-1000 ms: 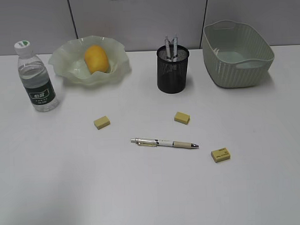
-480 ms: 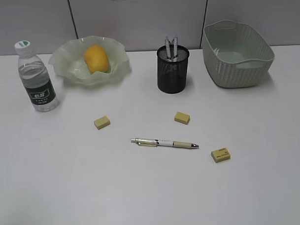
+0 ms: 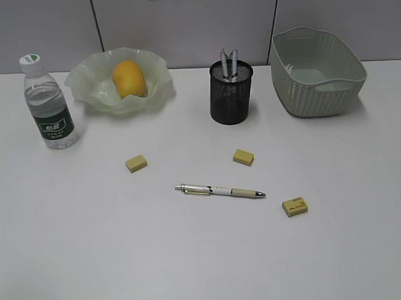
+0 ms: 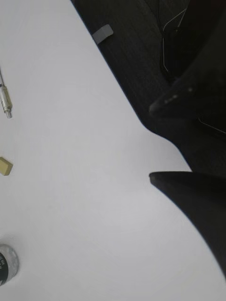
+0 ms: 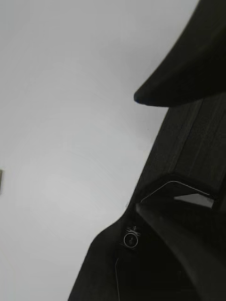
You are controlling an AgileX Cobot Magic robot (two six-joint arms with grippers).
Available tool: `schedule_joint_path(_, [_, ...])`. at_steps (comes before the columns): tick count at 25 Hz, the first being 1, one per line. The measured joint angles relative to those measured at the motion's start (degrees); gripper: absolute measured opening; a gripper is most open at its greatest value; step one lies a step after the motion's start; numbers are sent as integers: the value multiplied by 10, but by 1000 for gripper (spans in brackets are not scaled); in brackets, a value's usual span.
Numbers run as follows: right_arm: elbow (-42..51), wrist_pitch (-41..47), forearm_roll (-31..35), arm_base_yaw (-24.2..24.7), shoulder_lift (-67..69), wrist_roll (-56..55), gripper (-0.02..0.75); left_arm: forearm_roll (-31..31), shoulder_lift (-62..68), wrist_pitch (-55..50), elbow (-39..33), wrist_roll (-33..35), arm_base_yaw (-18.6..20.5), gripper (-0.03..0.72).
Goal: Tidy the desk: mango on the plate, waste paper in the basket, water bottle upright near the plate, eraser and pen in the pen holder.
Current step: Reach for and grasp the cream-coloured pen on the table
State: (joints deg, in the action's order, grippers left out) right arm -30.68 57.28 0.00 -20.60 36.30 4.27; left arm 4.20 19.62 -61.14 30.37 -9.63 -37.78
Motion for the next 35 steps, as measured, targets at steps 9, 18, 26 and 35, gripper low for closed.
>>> schedule_joint_path(9, [-133,-66,8,0,270,79,495,0,0,0,0,0,0,292])
schedule_joint_path(18, [-386,-57,71,-23,544,131,495,0,0,0,0,0,0,346])
schedule_joint_path(26, [-552,-32,78,-114,711,157,495,0,0,0,0,0,0,531])
schedule_joint_path(35, [-582,-28,80,-154,789,216,495,0,0,0,0,0,0,538])
